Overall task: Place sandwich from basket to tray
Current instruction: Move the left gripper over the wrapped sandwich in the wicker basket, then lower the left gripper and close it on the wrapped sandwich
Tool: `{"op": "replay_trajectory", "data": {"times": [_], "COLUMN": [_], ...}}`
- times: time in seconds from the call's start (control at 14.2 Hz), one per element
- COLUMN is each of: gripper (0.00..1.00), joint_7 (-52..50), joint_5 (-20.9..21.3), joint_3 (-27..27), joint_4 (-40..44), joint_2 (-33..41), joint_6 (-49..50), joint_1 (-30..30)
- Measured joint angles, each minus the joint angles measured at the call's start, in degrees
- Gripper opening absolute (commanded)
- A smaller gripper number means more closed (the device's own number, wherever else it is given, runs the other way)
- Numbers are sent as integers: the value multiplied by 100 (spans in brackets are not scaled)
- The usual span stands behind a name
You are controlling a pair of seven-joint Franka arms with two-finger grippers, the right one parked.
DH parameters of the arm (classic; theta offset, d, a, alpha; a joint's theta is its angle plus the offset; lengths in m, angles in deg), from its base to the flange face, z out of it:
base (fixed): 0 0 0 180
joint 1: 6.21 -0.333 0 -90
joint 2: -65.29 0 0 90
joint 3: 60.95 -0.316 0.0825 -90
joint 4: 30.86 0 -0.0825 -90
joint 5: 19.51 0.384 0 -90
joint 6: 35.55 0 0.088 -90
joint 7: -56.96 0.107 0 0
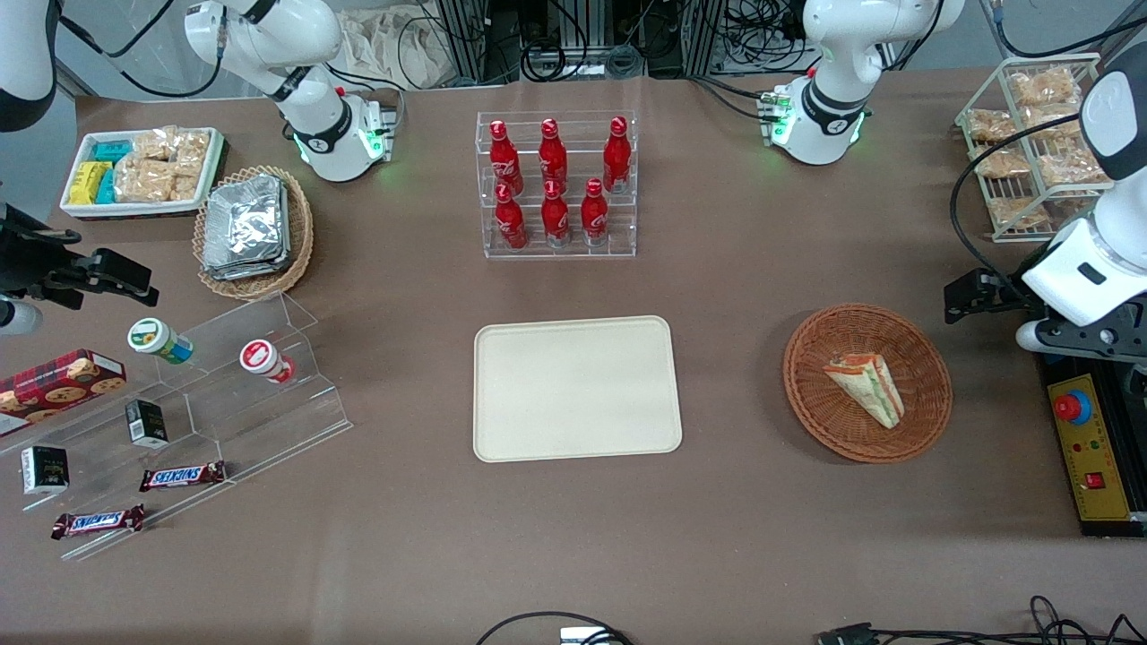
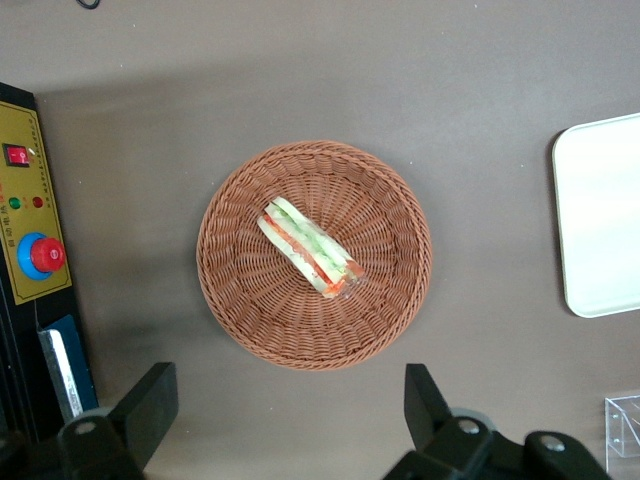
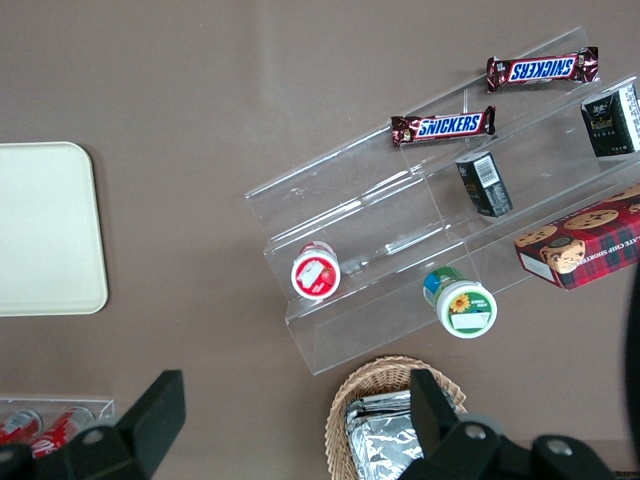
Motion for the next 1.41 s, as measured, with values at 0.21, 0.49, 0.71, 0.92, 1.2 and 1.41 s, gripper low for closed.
{"op": "replay_trajectory", "data": {"times": [0.21,0.49,0.71,0.92,1.2,1.41], "gripper": [100,100,100,100,100,100], "joint_7": [-93,-791,-1440,-3082,-4416,-5054], "joint_5": [0,0,-3,-159,-224,-226], "joint_3": [5,0,-13,-37,-36,-37], "joint_4": [2,-67,-532,-1199,-2179,-2458], "joint_2": [-3,-188,-331,-355,-488,-842], "joint_6": [158,278,-165,-1076,-2481,-2983], "joint_1": [1,-2,-8,-95,-106,-107]}}
